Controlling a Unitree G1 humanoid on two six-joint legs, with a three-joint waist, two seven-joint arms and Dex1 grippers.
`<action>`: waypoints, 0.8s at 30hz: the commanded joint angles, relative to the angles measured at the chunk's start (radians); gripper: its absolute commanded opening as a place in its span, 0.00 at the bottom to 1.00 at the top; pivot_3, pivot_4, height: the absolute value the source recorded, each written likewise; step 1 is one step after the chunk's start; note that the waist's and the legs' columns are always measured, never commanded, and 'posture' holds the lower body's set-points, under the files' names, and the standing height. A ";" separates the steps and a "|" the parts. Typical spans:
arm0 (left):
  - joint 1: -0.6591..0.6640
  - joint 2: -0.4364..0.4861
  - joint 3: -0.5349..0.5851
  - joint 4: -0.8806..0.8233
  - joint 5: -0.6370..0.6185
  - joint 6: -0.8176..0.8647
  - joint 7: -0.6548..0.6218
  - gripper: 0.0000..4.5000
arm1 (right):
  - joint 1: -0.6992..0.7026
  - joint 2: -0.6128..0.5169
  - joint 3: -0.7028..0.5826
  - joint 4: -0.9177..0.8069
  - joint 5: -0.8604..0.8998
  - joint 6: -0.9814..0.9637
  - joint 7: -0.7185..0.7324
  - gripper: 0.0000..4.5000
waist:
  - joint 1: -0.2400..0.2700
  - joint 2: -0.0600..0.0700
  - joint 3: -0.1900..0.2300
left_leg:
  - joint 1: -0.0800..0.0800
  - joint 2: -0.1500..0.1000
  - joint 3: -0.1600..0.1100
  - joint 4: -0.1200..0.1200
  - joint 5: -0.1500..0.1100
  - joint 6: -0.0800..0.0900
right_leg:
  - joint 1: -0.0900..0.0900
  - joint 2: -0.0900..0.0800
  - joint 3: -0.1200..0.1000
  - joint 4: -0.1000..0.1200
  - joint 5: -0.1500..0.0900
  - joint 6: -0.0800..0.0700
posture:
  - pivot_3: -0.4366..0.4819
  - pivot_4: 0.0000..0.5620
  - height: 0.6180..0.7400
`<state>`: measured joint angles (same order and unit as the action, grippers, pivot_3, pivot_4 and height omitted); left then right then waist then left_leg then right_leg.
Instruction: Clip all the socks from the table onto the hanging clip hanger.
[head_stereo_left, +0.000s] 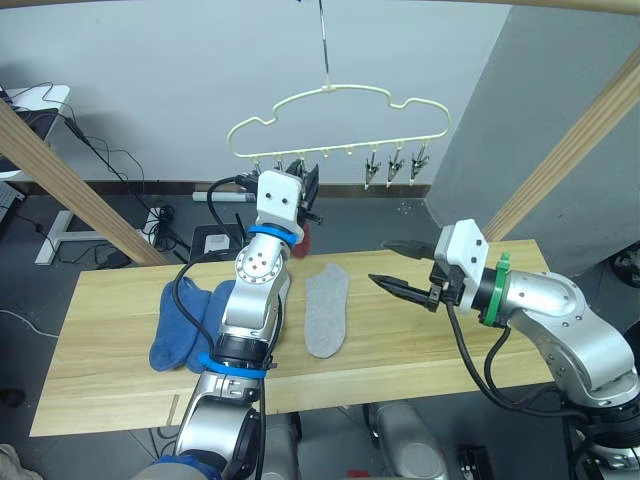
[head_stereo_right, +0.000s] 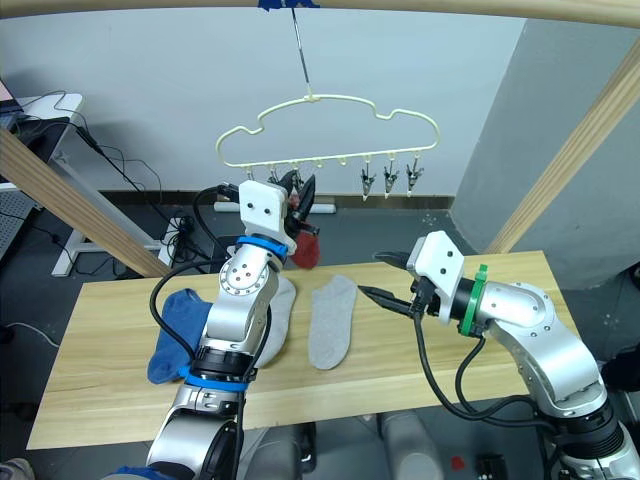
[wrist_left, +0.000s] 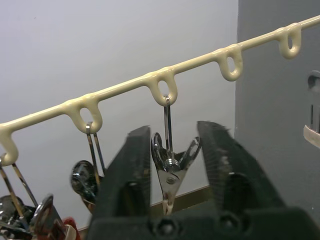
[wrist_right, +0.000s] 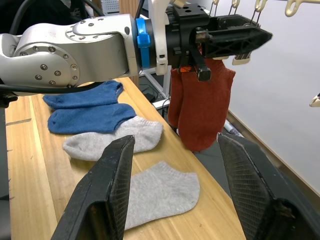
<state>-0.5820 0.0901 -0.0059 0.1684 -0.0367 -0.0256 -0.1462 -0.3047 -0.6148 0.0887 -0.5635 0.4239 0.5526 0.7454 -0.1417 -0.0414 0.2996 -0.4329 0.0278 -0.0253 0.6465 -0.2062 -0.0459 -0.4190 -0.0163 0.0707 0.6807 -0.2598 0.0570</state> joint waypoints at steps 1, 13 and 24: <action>-0.015 0.001 -0.011 -0.023 0.010 -0.026 -0.007 0.09 | -0.011 -0.007 -0.028 -0.014 0.018 -0.011 0.010 0.61 | 0.000 0.000 0.000 | 0.000 0.000 0.000 0.000 0.000 0.000 | 0.000 0.000 0.000 0.000 0.000 0.000 | 0.20 0.45 1.00; 0.021 0.059 -0.003 -0.132 -0.070 0.079 -0.124 0.00 | -0.009 0.139 0.254 0.217 -0.309 0.002 -0.233 0.97 | -0.002 -0.001 -0.001 | 0.000 0.000 0.000 0.000 0.000 0.000 | -0.001 0.000 0.000 0.001 0.000 0.000 | 0.22 0.46 1.00; 0.014 0.113 0.021 -0.239 -0.208 0.248 -0.255 0.00 | -0.119 0.527 0.325 0.755 -0.514 -0.205 -0.514 1.00 | 0.002 -0.001 -0.001 | 0.000 0.001 -0.001 0.000 0.001 -0.001 | -0.001 0.000 0.000 0.001 0.000 0.000 | 0.25 0.47 1.00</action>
<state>-0.5550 0.1968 0.0088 -0.0170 -0.2251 0.2181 -0.3869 -0.4190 -0.0982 0.4234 0.1710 -0.0740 0.3927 0.2518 -0.1399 -0.0423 0.2983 -0.4328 0.0284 -0.0261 0.6461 -0.2052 -0.0472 -0.4196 -0.0165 0.0703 0.6815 -0.2595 0.0566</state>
